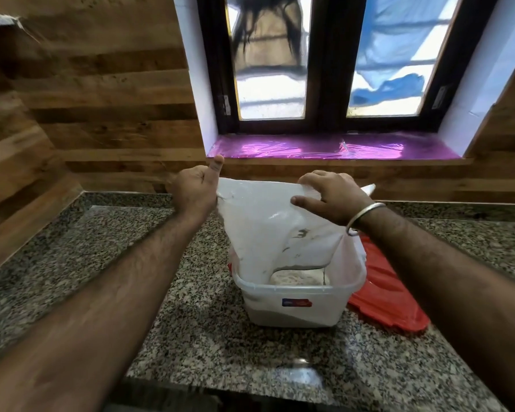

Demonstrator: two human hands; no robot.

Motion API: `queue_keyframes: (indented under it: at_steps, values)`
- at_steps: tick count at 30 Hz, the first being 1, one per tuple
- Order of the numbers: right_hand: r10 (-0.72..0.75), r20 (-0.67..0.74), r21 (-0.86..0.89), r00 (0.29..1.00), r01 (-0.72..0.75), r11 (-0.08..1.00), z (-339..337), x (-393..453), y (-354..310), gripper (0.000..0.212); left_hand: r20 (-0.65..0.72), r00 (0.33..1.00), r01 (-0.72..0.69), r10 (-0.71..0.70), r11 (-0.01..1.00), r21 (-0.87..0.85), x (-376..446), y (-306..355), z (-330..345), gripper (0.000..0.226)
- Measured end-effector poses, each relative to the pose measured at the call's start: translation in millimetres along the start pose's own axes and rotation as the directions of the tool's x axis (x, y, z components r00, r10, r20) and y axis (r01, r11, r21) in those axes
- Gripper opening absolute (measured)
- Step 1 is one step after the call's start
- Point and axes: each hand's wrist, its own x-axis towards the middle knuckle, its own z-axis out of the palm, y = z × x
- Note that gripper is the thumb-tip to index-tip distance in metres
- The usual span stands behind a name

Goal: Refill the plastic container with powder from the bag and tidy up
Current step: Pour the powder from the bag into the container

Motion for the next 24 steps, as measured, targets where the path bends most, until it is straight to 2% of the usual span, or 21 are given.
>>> queue_keyframes:
  at_steps: [3,6,10,12,13,14,15,16,17,19,20,22,23,24]
  values:
    - [-0.129,-0.095,-0.022,0.987,0.128,0.992,7,5,-4,0.038,-0.01,1.0,-0.011,0.011,1.0,0.008,-6,-1,2,0.068]
    - [-0.143,-0.195,-0.012,0.97,0.144,0.99,15,5,-1,0.032,-0.032,0.999,0.011,-0.011,1.0,-0.008,-10,-2,0,0.074]
    - [-0.111,-0.272,0.022,0.956,0.121,0.992,21,4,0,0.025,-0.167,0.986,-0.012,-0.016,0.986,-0.169,-26,14,-6,0.103]
    - [-0.09,-0.302,0.033,0.949,0.104,0.994,23,5,-5,0.022,-0.174,0.975,0.066,-0.135,0.934,-0.351,-43,28,-5,0.098]
    - [-0.078,-0.312,0.039,0.947,0.095,0.995,23,5,-7,0.021,-0.036,0.964,0.213,-0.264,0.846,-0.489,-54,40,-4,0.09]
    - [-0.069,-0.317,0.039,0.946,0.086,0.996,24,6,-9,0.021,0.143,0.923,0.374,-0.357,0.746,-0.551,-60,43,-1,0.092]
    - [-0.061,-0.318,0.037,0.946,0.076,0.996,23,6,-10,0.021,0.265,0.88,0.473,-0.393,0.685,-0.554,-62,40,1,0.104]
    - [-0.054,-0.318,0.036,0.946,0.069,0.997,22,6,-11,0.021,0.317,0.86,0.51,-0.4,0.66,-0.551,-60,33,4,0.114]
    - [-0.049,-0.316,0.038,0.947,0.065,0.997,22,5,-12,0.021,0.286,0.86,0.506,-0.423,0.637,-0.581,-57,27,6,0.117]
    - [-0.054,-0.318,0.033,0.947,0.068,0.997,22,4,-15,0.021,0.192,0.878,0.455,-0.438,0.64,-0.619,-57,19,6,0.105]
    - [-0.06,-0.318,0.029,0.946,0.073,0.997,22,5,-16,0.021,0.227,0.877,0.468,-0.423,0.649,-0.599,-60,20,4,0.103]
    - [-0.067,-0.316,0.025,0.947,0.079,0.997,23,5,-17,0.021,0.413,0.852,0.509,-0.322,0.69,-0.514,-66,16,1,0.127]
    - [-0.066,-0.319,0.023,0.946,0.078,0.997,23,5,-18,0.021,0.411,0.86,0.481,-0.301,0.748,-0.458,-69,18,-1,0.136]
    - [-0.065,-0.321,0.021,0.945,0.076,0.997,22,5,-17,0.021,0.314,0.91,0.383,-0.271,0.839,-0.385,-71,17,-3,0.137]
